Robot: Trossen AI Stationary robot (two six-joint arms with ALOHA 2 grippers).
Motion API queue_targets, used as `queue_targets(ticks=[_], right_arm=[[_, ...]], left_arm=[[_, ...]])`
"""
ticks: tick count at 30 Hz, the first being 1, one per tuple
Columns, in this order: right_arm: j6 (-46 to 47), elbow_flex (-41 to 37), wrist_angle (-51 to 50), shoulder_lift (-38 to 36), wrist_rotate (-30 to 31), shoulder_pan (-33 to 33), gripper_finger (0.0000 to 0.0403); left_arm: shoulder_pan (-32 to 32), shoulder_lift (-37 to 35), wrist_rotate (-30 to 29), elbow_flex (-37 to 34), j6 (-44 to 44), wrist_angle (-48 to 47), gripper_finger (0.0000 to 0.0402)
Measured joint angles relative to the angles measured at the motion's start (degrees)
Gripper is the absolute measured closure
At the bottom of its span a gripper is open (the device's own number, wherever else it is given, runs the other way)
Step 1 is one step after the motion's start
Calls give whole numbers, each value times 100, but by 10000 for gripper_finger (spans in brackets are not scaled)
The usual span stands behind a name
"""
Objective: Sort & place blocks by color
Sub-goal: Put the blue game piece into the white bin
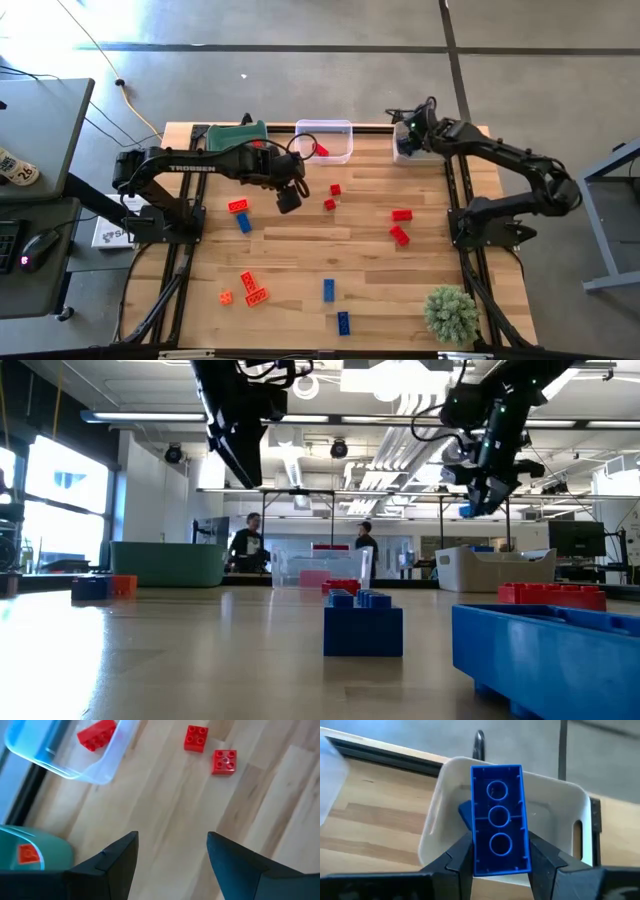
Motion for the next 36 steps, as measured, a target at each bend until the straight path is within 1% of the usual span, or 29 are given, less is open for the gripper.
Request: queue_targets(ticks=[6,12,19,25,29,33,36], right_arm=[[-407,2,-12,139,-683,-693,282],[-629,2,-204,612,-1189,-1128,282],[-963,2,-233,1216,-1280,-1244,281],[-1378,2,-222,1650,-1263,-1281,279],[-1617,2,-167,1695,-1142,-1274,260],[-1773,2,-112,1624,-1115,-1274,223],[-1809,2,-133,1620,-1098,-1274,199]], left_arm=[[-172,0,393,0,-648,-8,177],[-614,0,761,0,-1203,-160,177],[-1357,0,689,0,-1927,-716,177],[-1985,-2,718,-147,-2481,-965,177],[-2331,-2,910,-237,-2940,-1045,177],[-2604,-2,1194,-338,-3341,-1039,177],[-2780,-2,1232,-431,-3773,-1036,177]])
